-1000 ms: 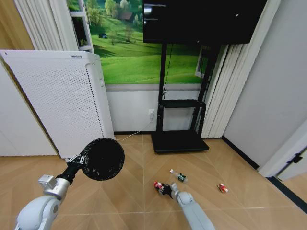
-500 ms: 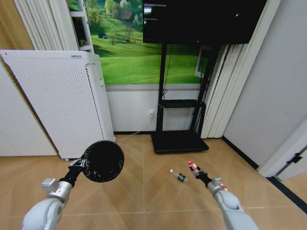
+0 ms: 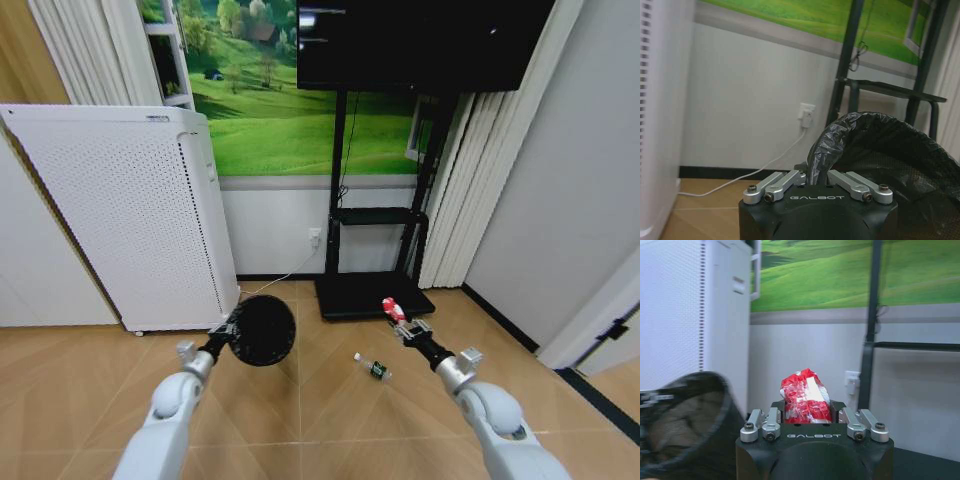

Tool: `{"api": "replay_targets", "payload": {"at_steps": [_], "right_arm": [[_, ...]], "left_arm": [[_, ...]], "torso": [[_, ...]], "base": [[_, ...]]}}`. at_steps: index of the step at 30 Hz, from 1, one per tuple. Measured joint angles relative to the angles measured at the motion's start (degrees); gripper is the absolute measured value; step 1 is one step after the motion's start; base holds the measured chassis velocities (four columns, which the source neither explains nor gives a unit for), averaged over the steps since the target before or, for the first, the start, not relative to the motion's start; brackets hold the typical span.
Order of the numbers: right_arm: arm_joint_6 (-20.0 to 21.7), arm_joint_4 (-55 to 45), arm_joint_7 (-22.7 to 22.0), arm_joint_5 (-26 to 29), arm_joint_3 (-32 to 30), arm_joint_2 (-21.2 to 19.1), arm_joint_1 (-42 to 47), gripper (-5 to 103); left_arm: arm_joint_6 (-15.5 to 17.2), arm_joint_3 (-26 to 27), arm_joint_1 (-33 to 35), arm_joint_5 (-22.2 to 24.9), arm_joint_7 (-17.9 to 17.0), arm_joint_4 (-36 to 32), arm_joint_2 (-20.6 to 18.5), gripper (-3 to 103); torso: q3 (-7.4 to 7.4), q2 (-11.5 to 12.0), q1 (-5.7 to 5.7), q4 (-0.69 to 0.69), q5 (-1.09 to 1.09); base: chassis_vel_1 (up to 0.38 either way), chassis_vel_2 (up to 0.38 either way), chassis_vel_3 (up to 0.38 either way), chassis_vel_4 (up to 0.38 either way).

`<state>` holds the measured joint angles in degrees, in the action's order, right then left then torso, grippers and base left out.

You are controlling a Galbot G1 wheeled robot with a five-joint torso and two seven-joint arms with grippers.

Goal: Pick up the trash bin and place the garbage on the floor into it.

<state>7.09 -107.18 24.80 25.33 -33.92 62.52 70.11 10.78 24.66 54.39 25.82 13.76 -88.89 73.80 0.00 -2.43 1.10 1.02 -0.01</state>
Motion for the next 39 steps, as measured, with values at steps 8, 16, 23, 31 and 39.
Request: {"api": "replay_targets", "payload": {"at_steps": [8, 16, 23, 31, 39], "right_arm": [[0.93, -1.84, 0.50, -1.71, 5.68, -1.47, -2.40, 45], [1.81, 0.84, -1.62, -9.02, 14.66, 5.07, -7.68, 45], [3.03, 1.13, -2.37, -11.73, 17.58, 6.41, -7.97, 54], [2.47, 2.42, -2.25, -11.85, 17.05, 7.24, -8.10, 77], [4.60, -0.28, -11.95, -3.80, 11.54, 7.75, -8.61, 99]], "left_arm": [[0.26, -7.76, -5.84, -0.88, -1.25, 3.43, 1.22, 7], [-0.12, -14.45, -7.92, -2.30, -1.32, 6.70, 5.01, 7], [-0.16, -15.08, -8.03, -2.49, -1.47, 6.86, 5.68, 7], [-0.20, -14.54, -7.66, -2.48, -1.16, 5.97, 4.89, 7], [-0.14, -11.85, -4.32, -2.34, -1.97, 1.24, 2.41, 7]], "torso": [[0.00, 0.00, 0.00, 0.00, 0.01], [0.00, 0.00, 0.00, -0.01, 0.01], [0.00, 0.00, 0.00, -0.01, 0.01], [0.00, 0.00, 0.00, 0.00, 0.01], [0.00, 0.00, 0.00, 0.00, 0.00]], "base": [[0.000, 0.000, 0.000, 0.000], [0.000, 0.000, 0.000, 0.000], [0.000, 0.000, 0.000, 0.000], [0.000, 0.000, 0.000, 0.000], [0.000, 0.000, 0.000, 0.000]]}}
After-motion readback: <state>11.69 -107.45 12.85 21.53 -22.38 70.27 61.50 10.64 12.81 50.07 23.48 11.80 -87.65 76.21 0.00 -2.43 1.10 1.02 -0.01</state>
